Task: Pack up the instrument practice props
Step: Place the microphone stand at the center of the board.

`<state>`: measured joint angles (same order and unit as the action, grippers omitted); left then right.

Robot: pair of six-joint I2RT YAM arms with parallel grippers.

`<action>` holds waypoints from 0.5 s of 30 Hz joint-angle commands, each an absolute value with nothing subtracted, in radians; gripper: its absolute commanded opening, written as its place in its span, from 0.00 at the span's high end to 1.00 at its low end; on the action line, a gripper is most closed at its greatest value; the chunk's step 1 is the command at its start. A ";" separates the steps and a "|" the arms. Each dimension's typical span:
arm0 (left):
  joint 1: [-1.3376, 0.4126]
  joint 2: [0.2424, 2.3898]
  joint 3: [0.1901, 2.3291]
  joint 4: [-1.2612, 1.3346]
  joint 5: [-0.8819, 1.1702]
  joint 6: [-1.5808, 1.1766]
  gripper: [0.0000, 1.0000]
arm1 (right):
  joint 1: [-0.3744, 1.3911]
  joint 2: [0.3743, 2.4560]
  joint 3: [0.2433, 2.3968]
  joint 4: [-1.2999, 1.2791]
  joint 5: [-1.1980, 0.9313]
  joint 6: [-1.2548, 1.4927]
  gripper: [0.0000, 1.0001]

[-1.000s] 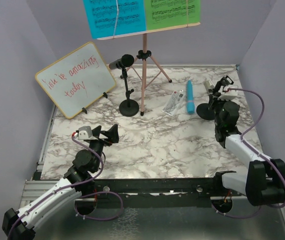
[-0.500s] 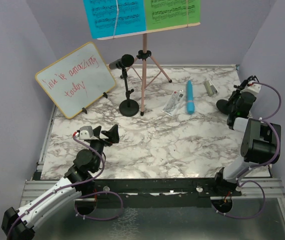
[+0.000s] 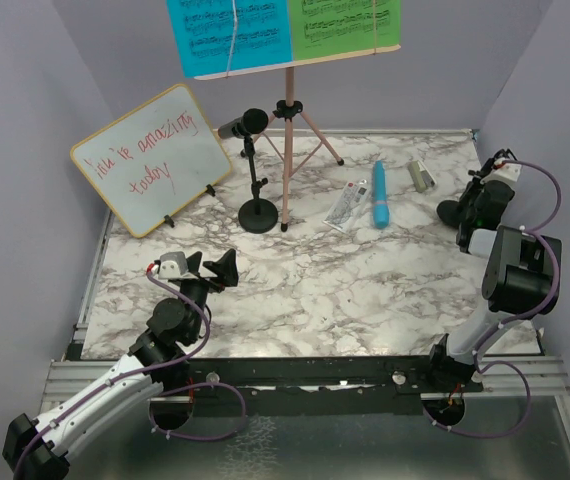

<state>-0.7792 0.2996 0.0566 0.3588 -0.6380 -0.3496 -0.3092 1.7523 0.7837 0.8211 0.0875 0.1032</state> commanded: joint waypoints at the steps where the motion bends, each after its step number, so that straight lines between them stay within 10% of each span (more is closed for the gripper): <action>1: -0.782 0.290 0.054 0.377 -0.637 -0.330 0.01 | -0.320 1.730 0.816 0.825 0.090 0.047 0.96; 15: -0.783 0.261 0.048 0.374 -0.616 -0.327 0.01 | -0.428 1.732 0.772 0.698 -0.147 -0.083 0.91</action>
<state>-0.7792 0.2726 0.0566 0.3603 -0.6365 -0.3389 -0.3889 1.7504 0.8124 0.7555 -0.0624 -0.0143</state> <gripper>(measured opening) 0.990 0.224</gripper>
